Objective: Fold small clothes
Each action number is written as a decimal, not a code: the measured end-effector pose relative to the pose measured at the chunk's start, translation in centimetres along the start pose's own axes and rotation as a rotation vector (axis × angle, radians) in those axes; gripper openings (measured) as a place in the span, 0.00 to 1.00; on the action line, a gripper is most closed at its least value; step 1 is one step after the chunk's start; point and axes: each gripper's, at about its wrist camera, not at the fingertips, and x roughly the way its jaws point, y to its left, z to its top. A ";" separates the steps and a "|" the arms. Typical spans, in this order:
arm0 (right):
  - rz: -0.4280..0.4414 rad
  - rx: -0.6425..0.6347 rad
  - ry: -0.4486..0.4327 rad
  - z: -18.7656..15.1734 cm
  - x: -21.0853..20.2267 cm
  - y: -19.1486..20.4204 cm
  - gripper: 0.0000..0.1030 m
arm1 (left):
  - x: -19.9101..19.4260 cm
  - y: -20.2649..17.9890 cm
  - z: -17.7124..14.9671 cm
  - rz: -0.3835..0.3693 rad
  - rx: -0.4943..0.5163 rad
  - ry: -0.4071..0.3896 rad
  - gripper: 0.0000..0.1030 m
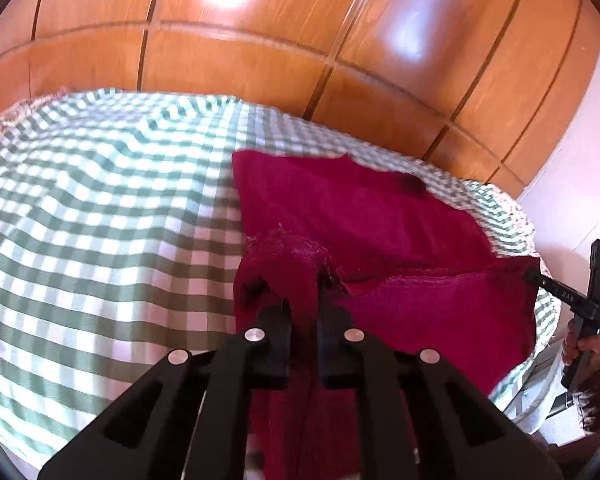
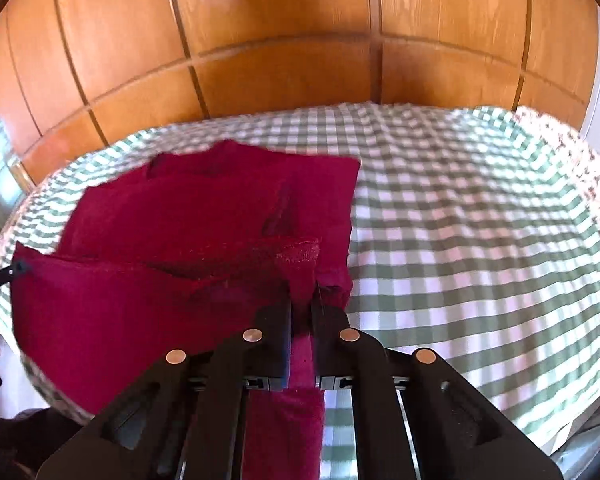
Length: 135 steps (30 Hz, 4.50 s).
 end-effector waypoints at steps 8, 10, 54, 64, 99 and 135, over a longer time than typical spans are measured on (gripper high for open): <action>0.009 0.013 -0.079 5.0 0.5 0.5 0.07 | 0.0 -0.6 5.2 0.012 0.032 -0.091 0.07; 0.008 0.027 -0.087 6.8 1.7 0.2 0.07 | 0.9 -0.5 6.8 0.024 0.039 -0.105 0.07; 0.123 0.297 0.148 -2.6 6.8 -2.5 0.16 | 5.8 2.3 -0.9 -0.020 -0.153 0.127 0.14; 0.123 0.142 0.166 -3.6 2.5 -1.8 0.12 | 1.5 1.3 -3.0 -0.002 -0.057 0.156 0.06; 0.219 -0.094 0.105 -4.5 2.8 11.3 0.54 | 0.1 -0.6 -0.7 0.395 0.002 0.022 0.52; 0.125 -0.034 0.118 -4.3 4.9 9.3 0.70 | 12.0 3.6 8.6 0.142 -0.179 0.182 0.27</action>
